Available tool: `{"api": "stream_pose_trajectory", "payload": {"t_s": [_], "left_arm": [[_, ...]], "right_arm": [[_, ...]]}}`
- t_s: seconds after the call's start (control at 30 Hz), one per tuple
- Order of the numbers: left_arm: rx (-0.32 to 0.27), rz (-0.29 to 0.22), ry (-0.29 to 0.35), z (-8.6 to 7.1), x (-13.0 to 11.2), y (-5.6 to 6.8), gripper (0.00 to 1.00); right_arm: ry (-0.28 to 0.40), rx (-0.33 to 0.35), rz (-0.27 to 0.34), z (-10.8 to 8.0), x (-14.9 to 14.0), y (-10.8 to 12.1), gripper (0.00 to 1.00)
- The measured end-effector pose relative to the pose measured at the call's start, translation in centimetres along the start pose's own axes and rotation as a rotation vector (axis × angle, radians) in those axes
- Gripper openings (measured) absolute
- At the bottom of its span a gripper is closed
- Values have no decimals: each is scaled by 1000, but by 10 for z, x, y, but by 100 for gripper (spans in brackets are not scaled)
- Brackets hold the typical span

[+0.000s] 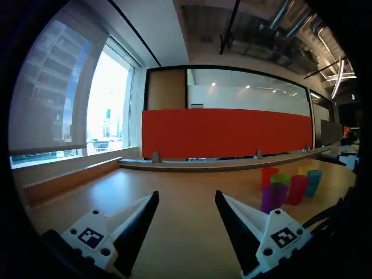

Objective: Pour water

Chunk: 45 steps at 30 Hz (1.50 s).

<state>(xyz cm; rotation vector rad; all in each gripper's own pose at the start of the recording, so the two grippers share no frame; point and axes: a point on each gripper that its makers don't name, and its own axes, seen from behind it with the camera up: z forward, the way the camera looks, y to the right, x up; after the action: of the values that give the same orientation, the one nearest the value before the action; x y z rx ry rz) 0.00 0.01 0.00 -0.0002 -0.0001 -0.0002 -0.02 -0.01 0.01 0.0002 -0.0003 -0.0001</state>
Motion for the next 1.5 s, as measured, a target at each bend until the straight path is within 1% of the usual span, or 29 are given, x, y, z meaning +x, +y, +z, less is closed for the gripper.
{"api": "stream_pose_trajectory", "payload": {"t_s": [0.2, 0.4, 0.5, 0.7, 0.8, 0.9, 1.0, 1.1, 1.3, 1.5], "left_arm": [[-13, -8, -9, 1, -1, 3, 89], [-29, -21, 11, 4, 16, 2, 89], [-44, -7, 12, 6, 24, 4, 89], [-76, 59, -1, 10, 34, 10, 89], [-98, 69, -11, 12, 36, 16, 89], [-119, 56, -21, 15, 37, 20, 89], [-144, 37, -33, 17, 40, 24, 89], [-174, 40, -48, 20, 41, 29, 89], [-232, 92, -88, 27, 40, 39, 89], [-294, 114, -123, 35, 39, 48, 89]], "right_arm": [[-11, 7, -6, 3, -2, -2, 100], [2, 13, -19, 5, 13, -1, 100], [2, 23, -20, 6, 19, -1, 100], [-1, 48, -37, 7, 33, -4, 100], [1, 55, -50, 8, 39, -4, 100], [-6, 68, -58, 8, 40, -7, 100], [-19, 92, -70, 7, 41, -12, 100], [-37, 127, -92, 6, 41, -18, 100], [-95, 205, -145, 5, 34, -27, 100], [-144, 306, -175, 1, 33, -39, 100]]}}
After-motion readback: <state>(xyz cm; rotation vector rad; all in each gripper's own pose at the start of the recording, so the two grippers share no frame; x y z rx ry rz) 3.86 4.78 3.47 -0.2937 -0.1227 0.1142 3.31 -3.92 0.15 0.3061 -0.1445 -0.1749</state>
